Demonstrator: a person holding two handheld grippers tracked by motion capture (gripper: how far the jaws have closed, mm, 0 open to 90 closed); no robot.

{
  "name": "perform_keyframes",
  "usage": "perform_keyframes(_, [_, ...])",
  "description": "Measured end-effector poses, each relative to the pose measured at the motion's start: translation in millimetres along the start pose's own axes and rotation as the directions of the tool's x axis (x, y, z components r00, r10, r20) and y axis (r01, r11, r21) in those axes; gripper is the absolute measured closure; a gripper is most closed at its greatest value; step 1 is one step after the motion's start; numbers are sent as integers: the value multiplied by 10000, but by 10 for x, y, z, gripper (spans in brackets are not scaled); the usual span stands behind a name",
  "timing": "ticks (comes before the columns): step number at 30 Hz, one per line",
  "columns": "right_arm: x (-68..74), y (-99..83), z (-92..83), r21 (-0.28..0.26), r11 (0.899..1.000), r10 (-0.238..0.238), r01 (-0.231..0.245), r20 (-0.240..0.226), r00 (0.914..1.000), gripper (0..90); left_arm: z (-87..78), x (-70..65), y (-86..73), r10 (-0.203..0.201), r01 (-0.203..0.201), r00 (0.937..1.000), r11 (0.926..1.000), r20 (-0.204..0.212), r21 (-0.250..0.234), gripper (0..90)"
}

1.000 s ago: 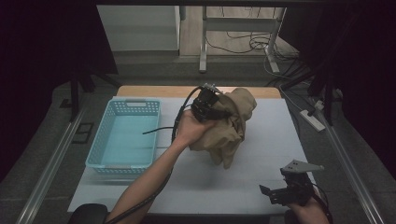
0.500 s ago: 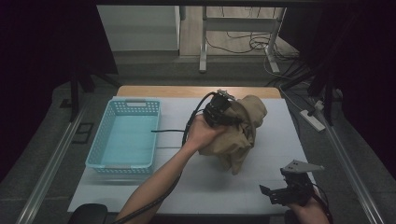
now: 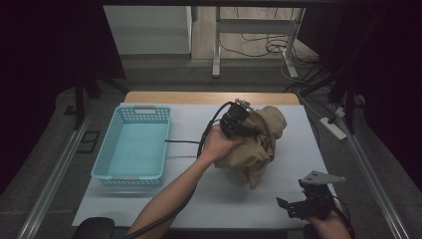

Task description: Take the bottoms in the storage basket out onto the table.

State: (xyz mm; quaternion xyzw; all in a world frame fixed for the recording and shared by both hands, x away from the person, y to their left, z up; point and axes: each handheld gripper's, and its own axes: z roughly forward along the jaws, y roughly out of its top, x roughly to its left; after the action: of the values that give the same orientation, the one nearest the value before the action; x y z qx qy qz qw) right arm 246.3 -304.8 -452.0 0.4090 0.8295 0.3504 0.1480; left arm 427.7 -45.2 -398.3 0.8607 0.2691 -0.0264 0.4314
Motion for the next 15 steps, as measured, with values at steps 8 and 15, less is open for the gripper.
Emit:
perform_keyframes(8, [-1,0,1,-7,10000,10,-10,-6,10000,1,67,6,-11,31,-32,9999,10000,108,35,758])
perform_keyframes(15, [-5,-2,-3,-22,10000,23,-23,-9,10000,1,94,54,-64,149,-124,9979,9991,-626,405,755])
